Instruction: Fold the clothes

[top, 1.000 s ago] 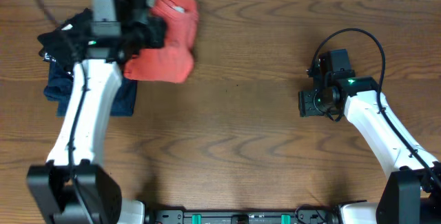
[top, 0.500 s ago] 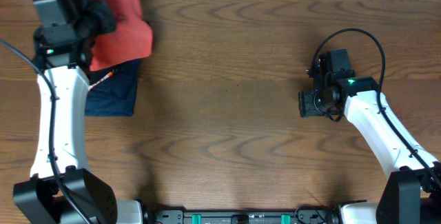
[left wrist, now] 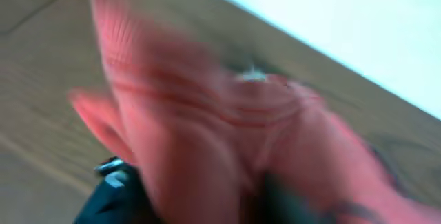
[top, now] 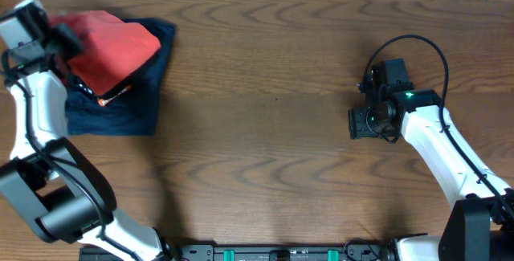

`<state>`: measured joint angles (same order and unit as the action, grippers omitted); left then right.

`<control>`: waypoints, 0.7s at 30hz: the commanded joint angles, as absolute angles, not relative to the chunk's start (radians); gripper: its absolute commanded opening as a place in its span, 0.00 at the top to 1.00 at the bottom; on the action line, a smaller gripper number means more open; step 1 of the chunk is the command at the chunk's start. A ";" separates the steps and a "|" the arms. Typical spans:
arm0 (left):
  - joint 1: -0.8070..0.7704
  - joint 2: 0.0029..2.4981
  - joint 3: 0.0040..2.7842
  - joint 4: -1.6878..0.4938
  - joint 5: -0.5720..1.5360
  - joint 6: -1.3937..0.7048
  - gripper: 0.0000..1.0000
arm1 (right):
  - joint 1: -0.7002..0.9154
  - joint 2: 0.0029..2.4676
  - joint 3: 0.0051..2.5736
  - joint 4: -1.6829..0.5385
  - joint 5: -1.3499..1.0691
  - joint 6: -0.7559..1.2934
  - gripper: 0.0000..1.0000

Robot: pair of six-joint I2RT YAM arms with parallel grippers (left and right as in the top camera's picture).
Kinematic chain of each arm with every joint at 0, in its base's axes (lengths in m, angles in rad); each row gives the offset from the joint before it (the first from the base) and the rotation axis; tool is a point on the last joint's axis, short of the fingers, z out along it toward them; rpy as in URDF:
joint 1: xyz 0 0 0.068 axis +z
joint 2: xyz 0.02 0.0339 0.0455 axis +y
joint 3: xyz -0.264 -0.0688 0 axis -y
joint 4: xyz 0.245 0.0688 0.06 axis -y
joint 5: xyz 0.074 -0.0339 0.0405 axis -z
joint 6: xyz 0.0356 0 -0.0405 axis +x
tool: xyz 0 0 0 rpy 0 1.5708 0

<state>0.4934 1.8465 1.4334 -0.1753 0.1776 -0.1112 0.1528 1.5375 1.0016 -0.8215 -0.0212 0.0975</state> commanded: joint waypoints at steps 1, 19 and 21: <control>0.516 1.842 1.459 -0.166 0.168 -0.133 0.15 | 0.150 1.528 1.015 -0.823 -0.007 0.089 0.33; 0.332 1.563 1.460 -0.306 0.322 -0.085 0.02 | 0.150 1.528 1.015 -0.692 -0.124 0.126 0.01; 0.259 1.565 1.459 -0.396 0.321 -0.042 0.02 | 0.150 1.528 1.016 -0.645 -0.124 0.134 0.01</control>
<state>0.3378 1.5444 1.4609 -0.3294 0.2893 -0.1040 0.1528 1.5375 1.0016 -0.6750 -0.1051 0.1070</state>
